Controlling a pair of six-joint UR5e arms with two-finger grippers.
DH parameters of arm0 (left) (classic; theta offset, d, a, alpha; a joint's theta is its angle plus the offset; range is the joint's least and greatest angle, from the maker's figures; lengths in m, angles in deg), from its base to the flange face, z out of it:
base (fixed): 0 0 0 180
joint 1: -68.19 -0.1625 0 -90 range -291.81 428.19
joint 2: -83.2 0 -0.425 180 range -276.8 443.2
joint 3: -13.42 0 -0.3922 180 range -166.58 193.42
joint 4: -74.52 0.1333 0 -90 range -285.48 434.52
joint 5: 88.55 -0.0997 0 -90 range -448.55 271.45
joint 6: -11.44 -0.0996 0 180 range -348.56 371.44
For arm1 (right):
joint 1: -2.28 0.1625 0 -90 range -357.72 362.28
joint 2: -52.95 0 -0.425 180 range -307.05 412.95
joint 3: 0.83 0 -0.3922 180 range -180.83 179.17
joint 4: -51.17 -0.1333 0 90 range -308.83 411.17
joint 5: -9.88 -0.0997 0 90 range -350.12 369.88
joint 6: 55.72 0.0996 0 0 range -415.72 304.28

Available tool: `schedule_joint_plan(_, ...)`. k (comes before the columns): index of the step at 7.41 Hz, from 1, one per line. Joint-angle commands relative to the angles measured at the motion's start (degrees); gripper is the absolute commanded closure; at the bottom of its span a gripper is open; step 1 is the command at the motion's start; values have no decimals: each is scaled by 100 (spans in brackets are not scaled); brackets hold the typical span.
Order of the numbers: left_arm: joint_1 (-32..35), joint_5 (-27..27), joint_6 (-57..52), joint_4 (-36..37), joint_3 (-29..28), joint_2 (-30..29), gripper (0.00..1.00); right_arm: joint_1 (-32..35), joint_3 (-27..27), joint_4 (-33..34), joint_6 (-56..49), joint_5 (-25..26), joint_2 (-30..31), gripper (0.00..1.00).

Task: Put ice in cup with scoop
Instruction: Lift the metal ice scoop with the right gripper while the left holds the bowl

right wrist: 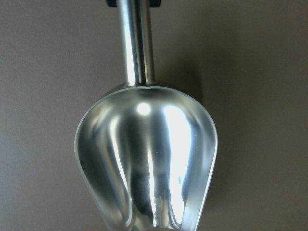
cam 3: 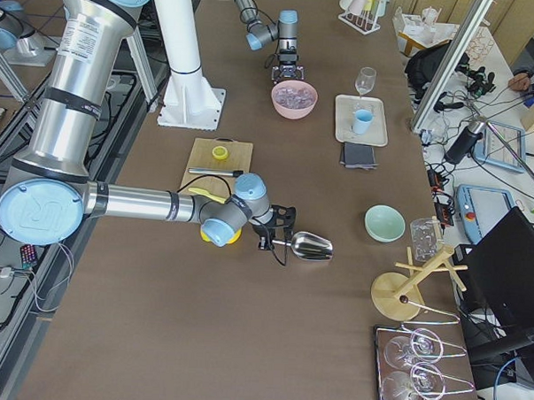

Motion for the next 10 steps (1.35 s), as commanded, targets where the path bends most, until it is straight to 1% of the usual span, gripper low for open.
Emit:
schedule_joint_plan(1,-11,7,42,0,-2,-17,1,-26,56,-1,15,15,9,100)
schedule_joint_plan(3,-46,-2,42,0,-71,-104,1,-18,240,16,-72,-46,132,100)
schedule_joint_plan(4,-47,-2,42,0,-72,-104,1,0,285,17,-352,-169,158,100)
schedule_joint_plan(5,-38,6,42,0,-72,-104,1,35,346,17,-537,-440,202,100)
schedule_joint_plan(6,-38,7,42,0,-72,-96,1,87,547,43,-765,-651,307,100)
schedule_joint_plan(7,-38,7,42,0,-72,-96,1,245,566,52,-1411,-810,334,100)
schedule_joint_plan(8,-38,7,42,0,-72,-96,1,446,610,226,-2105,-942,326,100)
schedule_joint_plan(9,-38,7,42,-8,-72,-96,1,614,923,619,-2800,-1022,326,100)
schedule_joint_plan(10,-38,7,42,-17,-63,-78,1,894,1170,1023,-3764,-1118,299,100)
